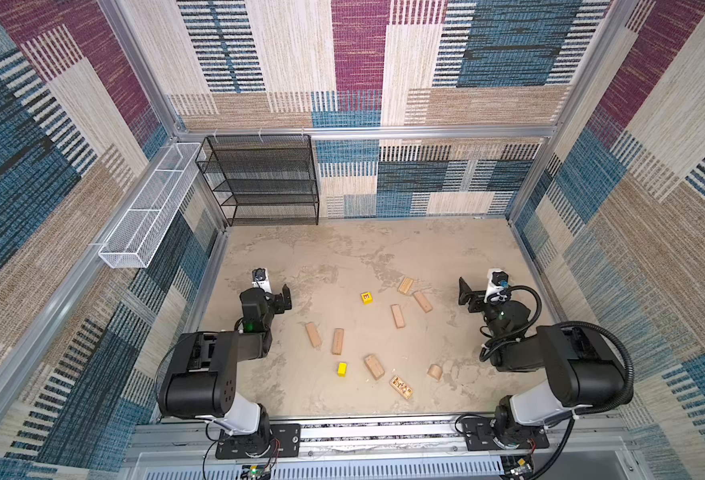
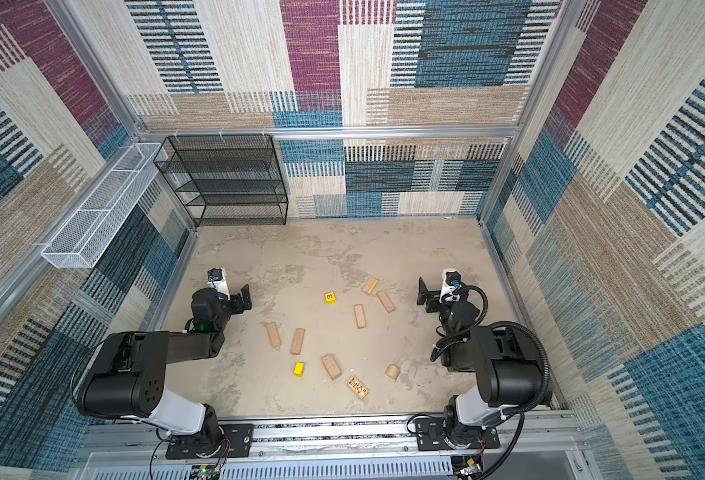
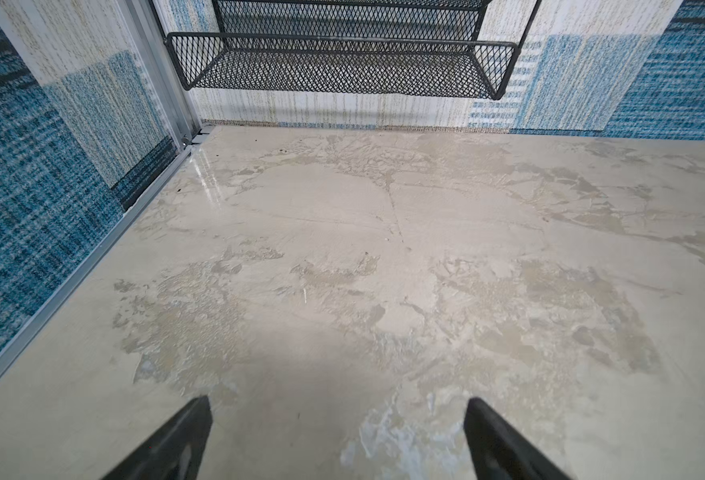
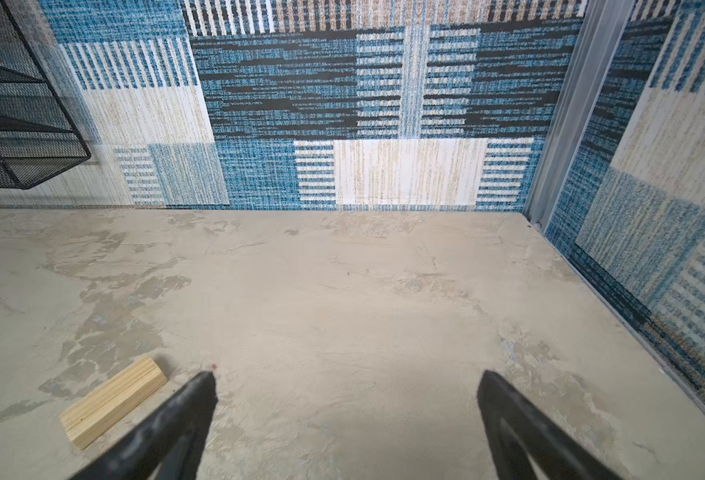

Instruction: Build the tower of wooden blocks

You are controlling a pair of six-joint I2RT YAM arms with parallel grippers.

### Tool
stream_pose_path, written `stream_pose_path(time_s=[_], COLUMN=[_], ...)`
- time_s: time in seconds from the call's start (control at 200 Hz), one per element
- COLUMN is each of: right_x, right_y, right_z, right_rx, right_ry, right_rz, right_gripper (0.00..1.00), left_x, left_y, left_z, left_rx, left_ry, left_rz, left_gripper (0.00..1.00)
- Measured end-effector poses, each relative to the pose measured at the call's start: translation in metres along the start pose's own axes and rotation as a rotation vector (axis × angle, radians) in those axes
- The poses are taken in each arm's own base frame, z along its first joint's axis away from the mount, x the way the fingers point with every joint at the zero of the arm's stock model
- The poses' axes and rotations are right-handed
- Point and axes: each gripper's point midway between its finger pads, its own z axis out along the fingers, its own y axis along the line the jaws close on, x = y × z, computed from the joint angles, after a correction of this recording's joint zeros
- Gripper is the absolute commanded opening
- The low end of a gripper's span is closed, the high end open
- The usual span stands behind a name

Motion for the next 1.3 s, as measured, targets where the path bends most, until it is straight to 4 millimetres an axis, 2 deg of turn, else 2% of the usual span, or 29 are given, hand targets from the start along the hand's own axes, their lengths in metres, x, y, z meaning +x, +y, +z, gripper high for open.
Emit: stream_pose_path(time_s=[1.002,1.067,1.142,1.217,1.302], right_x=[0.002,0.002,0.001,-0.012,-0.057], right_y=[0.000,0.000,0.000,0.000,0.000], right_z=[0.000,0.000,0.000,0.003,0.007], right_rx=[0.000,0.000,0.001,0.001,-0.001], right_ry=[0.008,0.009,0.011,0.003,-0.070], right_rz=[0.001,0.001,0.001,0.000,-0.010], right_gripper=[1.00,1.00,1.00,0.97,0.97], left_x=[0.000,0.000,-0.002,-0.018,-0.059], left_y=[0.000,0.000,0.000,0.000,0.001], left_z=[0.000,0.000,-0.002,-0.012,-0.032], left_rx=[0.000,0.000,0.000,0.001,-0.006], left_ry=[0.000,0.000,-0.002,-0.026,-0.096], left_rz=[0.000,0.000,0.000,-0.002,-0.007], left_gripper=[1.00,0.93,0.90,0.89,0.89])
